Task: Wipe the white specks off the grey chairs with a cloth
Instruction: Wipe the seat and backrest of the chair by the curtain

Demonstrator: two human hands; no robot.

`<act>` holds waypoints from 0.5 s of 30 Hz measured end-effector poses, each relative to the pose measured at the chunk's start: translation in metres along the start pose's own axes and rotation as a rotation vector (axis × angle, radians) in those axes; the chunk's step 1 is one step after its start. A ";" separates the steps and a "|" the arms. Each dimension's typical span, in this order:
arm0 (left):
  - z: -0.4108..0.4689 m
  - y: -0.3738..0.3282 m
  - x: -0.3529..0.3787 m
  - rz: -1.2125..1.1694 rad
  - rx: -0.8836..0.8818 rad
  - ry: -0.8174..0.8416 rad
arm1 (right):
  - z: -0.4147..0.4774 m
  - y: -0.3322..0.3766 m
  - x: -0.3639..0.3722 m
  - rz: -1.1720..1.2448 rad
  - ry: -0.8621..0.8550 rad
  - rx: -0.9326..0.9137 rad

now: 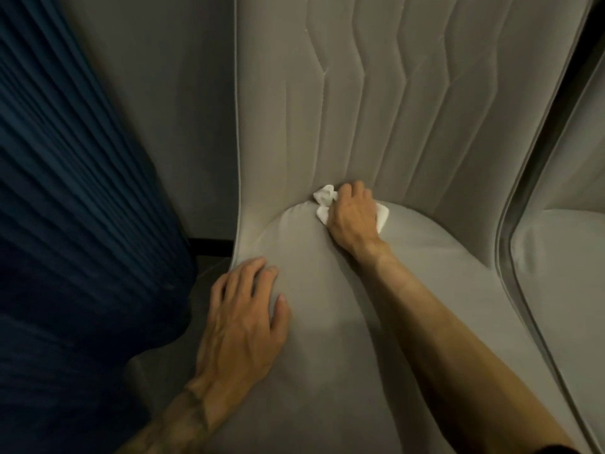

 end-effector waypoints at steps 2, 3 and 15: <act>-0.001 0.000 0.000 -0.003 -0.009 0.023 | -0.008 0.042 0.005 0.073 0.035 -0.201; -0.002 0.000 -0.001 0.000 -0.015 0.033 | -0.015 0.056 0.007 0.108 0.052 -0.291; 0.000 0.003 0.000 -0.008 -0.053 0.078 | -0.038 0.085 -0.004 0.169 0.056 -0.475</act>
Point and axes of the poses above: each hand's wrist, its own z-axis towards the middle knuckle, its own x-axis out of the palm, y = z × x, the point moved 5 cm from there along z, towards the middle knuckle, and after that the axes turned 7 degrees about -z, right-handed, at the moved point
